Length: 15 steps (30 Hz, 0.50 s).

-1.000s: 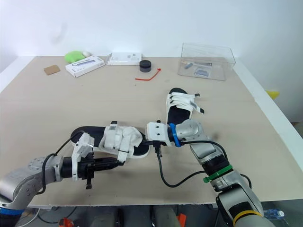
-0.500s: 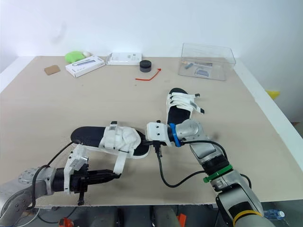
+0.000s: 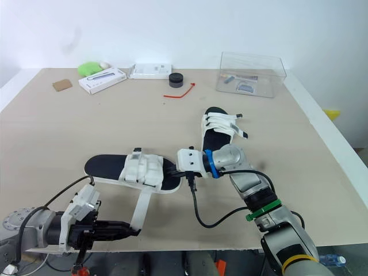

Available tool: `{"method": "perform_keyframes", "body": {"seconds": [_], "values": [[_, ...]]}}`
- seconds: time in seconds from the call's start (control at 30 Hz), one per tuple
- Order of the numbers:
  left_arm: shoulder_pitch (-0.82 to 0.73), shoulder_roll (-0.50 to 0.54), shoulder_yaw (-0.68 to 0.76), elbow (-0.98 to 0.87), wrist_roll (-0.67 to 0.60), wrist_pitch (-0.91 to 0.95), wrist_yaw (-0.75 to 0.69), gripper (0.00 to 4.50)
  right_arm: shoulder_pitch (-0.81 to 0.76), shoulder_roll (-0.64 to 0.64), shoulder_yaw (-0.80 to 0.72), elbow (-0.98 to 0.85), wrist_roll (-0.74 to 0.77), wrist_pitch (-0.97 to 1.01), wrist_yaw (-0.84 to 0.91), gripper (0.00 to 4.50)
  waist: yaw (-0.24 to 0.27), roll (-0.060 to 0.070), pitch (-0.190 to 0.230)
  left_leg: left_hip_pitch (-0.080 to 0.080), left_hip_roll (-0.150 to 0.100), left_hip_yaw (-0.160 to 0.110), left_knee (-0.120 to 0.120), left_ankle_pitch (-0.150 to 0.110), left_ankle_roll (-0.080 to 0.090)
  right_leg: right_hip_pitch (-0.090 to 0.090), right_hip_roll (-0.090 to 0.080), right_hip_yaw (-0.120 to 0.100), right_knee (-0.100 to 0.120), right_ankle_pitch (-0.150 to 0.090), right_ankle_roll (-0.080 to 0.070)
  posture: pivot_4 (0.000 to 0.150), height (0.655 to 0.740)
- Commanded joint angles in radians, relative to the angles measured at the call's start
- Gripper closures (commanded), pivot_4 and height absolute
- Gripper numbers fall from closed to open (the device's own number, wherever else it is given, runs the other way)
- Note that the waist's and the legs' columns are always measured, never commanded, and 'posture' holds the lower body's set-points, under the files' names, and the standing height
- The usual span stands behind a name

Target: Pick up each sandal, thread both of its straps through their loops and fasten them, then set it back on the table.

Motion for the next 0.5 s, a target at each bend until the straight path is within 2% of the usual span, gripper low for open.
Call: {"method": "perform_keyframes", "body": {"seconds": [0.03, 0.37, 0.47, 0.5], "values": [[0.02, 0.016, -0.026, 0.005, 0.053, -0.041, -0.031, 4.45, -0.001, -0.013, 0.013, 0.036, -0.035, 0.008, 0.003, 4.5, 0.0, 0.0, 0.0, 0.0, 0.0, 0.0, -0.001, 0.0, 0.0, 0.0, 0.0, 0.0, 0.0, 0.0, 0.0, 0.15, 0.74], [-0.006, -0.053, -0.063, 0.085, 0.155, -0.12, 0.012, 4.45, 0.003, -0.013, 0.016, 0.029, -0.035, 0.008, 0.007, 4.5, 0.0, 0.0, 0.0, 0.001, 0.0, 0.0, -0.002, 0.0, 0.0, 0.0, 0.0, 0.0, 0.0, 0.0, 0.0, 0.15, 0.74], [0.002, -0.049, -0.083, 0.076, 0.188, -0.157, -0.004, 3.59, 0.005, -0.016, 0.016, 0.026, -0.035, 0.007, 0.008, 4.5, 0.0, 0.0, 0.0, 0.002, 0.0, 0.0, -0.002, 0.0, 0.0, 0.001, 0.0, 0.0, 0.0, 0.0, 0.0, 0.15, 0.74], [0.007, -0.048, -0.087, 0.073, 0.2, -0.173, -0.009, 3.13, 0.006, -0.016, 0.015, 0.025, -0.034, 0.007, 0.008, 4.5, 0.0, 0.0, 0.0, 0.002, 0.0, 0.0, -0.002, 0.0, 0.0, 0.001, 0.0, 0.0, 0.0, 0.0, 0.0, 0.15, 0.74]]}}
